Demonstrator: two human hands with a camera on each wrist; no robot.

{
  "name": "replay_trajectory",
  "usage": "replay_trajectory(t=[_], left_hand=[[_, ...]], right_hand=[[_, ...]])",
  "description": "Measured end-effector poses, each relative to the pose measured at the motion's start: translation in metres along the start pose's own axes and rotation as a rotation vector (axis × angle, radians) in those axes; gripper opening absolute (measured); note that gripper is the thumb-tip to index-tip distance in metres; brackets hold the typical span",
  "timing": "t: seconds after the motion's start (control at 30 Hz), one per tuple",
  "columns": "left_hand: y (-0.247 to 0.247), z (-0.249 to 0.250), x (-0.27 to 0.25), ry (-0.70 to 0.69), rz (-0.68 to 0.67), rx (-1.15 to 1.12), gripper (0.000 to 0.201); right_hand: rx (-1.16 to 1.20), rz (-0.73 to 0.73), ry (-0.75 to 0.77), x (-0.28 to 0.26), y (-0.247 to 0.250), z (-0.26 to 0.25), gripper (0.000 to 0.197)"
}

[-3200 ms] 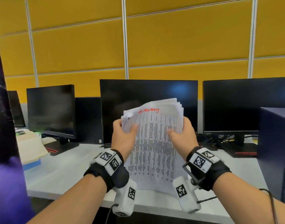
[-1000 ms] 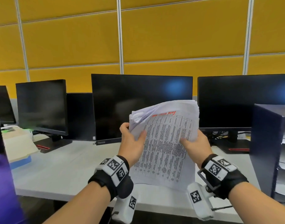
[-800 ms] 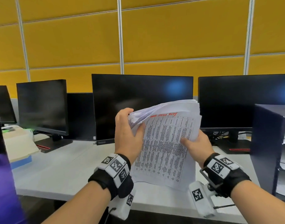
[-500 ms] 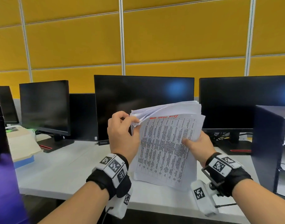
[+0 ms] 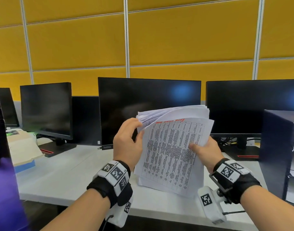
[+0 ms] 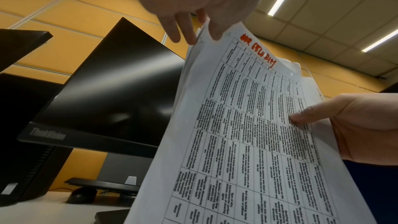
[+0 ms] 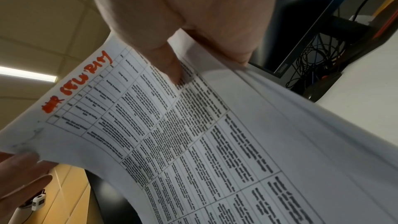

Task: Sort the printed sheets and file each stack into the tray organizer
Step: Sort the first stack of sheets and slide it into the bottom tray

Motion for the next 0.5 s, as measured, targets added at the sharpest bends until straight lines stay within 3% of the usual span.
replay_trajectory(t=[0.1,0.23,0.4,0.5], left_hand=[[-0.002,-0.005,0.000,0.085,0.001,-0.003,0.034],[-0.004,0.000,0.000,0.035,-0.004,0.067,0.018],[-0.013,0.001,-0.003,0.041,-0.065,0.094,0.031],[-0.011,0.002,-0.001,-0.010,-0.004,0.134,0.020]], right_hand=[[-0.005,-0.013,0.016,0.000,-0.001,0.002,0.036],[-0.002,-0.013,0.025,0.001,0.000,0.003,0.035],[-0.013,-0.024,0.021,0.002,0.000,0.005,0.035],[-0.006,-0.028,0.023,0.002,-0.002,0.005,0.036]])
Point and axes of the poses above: each hand's wrist, its own x-axis towards the middle knuckle, its own y-axis out of the back of the hand, z = x × y, the point moved 8 cm from there along x, towards the middle knuckle, and after that the axes turned 9 degrees about z, right-handed, at the moved point
